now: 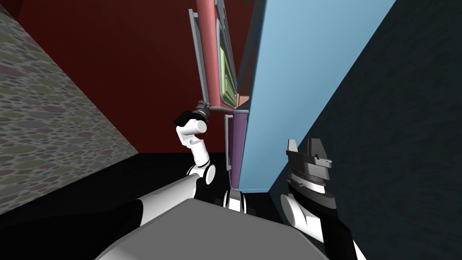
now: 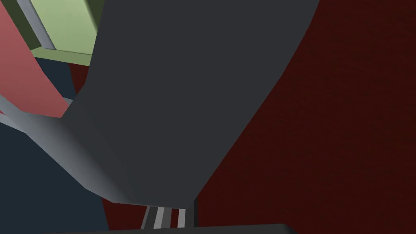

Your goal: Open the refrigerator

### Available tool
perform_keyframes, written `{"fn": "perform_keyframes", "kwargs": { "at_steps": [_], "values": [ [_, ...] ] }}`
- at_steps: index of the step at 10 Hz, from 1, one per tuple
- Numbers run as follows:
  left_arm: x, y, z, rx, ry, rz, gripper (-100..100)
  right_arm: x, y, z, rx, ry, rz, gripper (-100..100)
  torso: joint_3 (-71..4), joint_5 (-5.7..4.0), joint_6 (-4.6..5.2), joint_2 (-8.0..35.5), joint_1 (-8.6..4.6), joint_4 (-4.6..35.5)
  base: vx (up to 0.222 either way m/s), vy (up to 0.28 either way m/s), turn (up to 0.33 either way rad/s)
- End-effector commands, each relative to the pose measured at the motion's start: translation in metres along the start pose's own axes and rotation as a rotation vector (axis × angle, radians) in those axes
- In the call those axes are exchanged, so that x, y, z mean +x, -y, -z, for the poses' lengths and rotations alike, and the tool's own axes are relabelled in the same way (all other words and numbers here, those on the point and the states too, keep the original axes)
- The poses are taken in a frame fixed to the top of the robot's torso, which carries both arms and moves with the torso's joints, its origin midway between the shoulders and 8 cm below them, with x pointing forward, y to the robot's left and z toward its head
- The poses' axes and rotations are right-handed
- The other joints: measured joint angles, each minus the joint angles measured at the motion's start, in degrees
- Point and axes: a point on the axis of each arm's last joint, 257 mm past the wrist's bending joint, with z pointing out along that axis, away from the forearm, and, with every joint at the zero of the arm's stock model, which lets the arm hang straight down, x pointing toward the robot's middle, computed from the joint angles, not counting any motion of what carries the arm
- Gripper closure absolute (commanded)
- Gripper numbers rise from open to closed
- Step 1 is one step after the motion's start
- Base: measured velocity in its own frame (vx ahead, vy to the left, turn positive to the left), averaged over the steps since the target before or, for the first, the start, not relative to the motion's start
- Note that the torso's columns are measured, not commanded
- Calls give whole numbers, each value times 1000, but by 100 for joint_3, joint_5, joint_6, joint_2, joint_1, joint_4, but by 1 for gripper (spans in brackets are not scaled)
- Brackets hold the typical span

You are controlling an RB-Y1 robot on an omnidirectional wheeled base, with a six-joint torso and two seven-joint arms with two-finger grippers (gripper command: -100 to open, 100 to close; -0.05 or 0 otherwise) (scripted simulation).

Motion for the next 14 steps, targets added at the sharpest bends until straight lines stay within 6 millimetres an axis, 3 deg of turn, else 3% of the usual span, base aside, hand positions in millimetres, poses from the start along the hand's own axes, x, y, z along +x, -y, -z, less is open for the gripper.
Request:
{"fn": "perform_keyframes", "kwargs": {
  "at_steps": [1,6,7,8,11,14],
  "values": [
    [29,12,-3,26,-68,38,100,0,0,0,0,0,0,0,10,-7,6,12,-6,6,31,351,-63],
    [57,16,-6,25,-146,84,100,0,0,0,0,0,0,0,31,0,-7,33,-24,10,25,301,-54],
    [45,6,-6,3,-122,73,100,0,0,0,0,0,0,0,42,-5,-2,51,-27,17,-8,133,-4],
    [40,9,-9,5,-118,45,-100,0,0,0,0,0,0,0,62,12,-24,61,-36,3,-5,41,31],
    [37,15,-16,-1,-122,-10,-100,0,0,0,0,0,-1,0,54,45,-34,49,45,-8,-10,9,-8],
    [48,15,-25,-36,-151,-52,-100,0,0,0,0,0,-1,0,66,77,-57,55,103,-16,-5,31,-10]
  ]
}}
